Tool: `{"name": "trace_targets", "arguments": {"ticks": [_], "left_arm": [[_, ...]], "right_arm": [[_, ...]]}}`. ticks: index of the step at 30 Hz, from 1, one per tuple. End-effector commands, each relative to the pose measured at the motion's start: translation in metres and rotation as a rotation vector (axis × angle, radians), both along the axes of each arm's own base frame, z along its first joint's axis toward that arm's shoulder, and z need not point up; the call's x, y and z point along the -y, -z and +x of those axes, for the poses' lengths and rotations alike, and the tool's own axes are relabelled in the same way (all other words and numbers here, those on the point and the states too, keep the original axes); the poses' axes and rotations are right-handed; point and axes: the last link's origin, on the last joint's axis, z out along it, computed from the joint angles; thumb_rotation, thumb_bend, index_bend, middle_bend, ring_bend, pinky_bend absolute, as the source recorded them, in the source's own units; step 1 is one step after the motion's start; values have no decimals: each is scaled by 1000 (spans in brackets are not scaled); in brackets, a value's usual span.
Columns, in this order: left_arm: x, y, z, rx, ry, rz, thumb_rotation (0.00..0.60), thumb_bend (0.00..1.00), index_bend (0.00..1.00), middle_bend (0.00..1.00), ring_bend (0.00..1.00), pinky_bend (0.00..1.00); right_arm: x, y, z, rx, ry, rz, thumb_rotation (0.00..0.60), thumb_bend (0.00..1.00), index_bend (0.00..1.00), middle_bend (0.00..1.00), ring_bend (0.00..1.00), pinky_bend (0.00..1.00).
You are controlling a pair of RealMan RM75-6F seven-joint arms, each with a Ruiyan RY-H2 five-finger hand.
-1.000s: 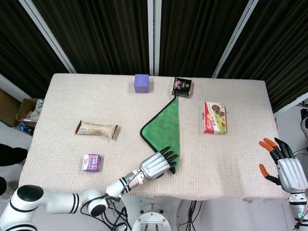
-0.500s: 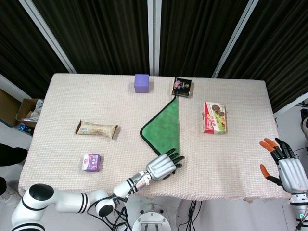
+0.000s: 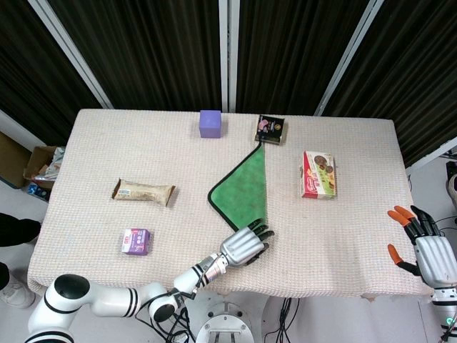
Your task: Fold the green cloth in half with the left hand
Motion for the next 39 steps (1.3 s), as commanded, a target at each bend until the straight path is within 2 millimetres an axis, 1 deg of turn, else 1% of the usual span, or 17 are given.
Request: {"name": "trace_targets", "arguments": {"ticks": [1, 5, 8, 11, 14, 16, 17, 20, 23, 29, 34, 39], "left_arm": [[6, -5, -3, 39, -33, -38, 600, 464, 613, 186, 131, 99], [20, -27, -10, 115, -54, -92, 600, 477, 616, 186, 131, 99], [33, -49, -16, 163, -33, -112, 600, 477, 616, 186, 131, 99], [44, -65, -20, 166, 7, -125, 600, 477, 617, 186, 131, 98], [50, -75, -20, 160, 30, -144, 600, 477, 616, 185, 131, 98], [47, -79, -17, 161, 32, -150, 600, 477, 614, 185, 131, 98], [43, -80, -15, 160, 34, -140, 600, 477, 613, 185, 131, 98], [22, -80, -1, 145, 84, -50, 600, 476, 611, 186, 131, 98], [-6, -73, 20, 113, 139, 36, 600, 476, 608, 186, 131, 98], [-53, -59, 54, 47, 172, 79, 600, 475, 596, 186, 131, 98], [-82, -45, 70, -12, 157, 86, 600, 475, 590, 186, 131, 98], [-111, -34, 81, -29, 88, 87, 600, 477, 589, 186, 131, 98]], "right_arm": [[0, 0, 1, -2, -1, 0, 600, 303, 189, 125, 0, 95], [1, 0, 4, -8, -7, 3, 600, 303, 189, 125, 0, 94], [4, 2, 8, -12, -17, 9, 600, 303, 189, 125, 0, 94], [5, 3, 12, -13, -29, 12, 600, 303, 189, 124, 0, 94], [6, 3, 14, -13, -34, 10, 600, 303, 189, 124, 0, 94], [6, 2, 14, -14, -33, 9, 600, 303, 189, 124, 0, 94], [6, 2, 13, -14, -32, 9, 600, 303, 189, 124, 0, 94], [5, 1, 12, -13, -26, 8, 600, 303, 189, 124, 0, 95], [5, 1, 11, -13, -22, 5, 600, 303, 189, 124, 0, 94], [3, -1, 9, -16, -12, -3, 600, 303, 189, 124, 0, 94], [2, -3, 8, -18, -1, -9, 600, 303, 189, 124, 0, 95], [2, -6, 8, -28, 7, -13, 600, 303, 189, 124, 0, 94]]}}
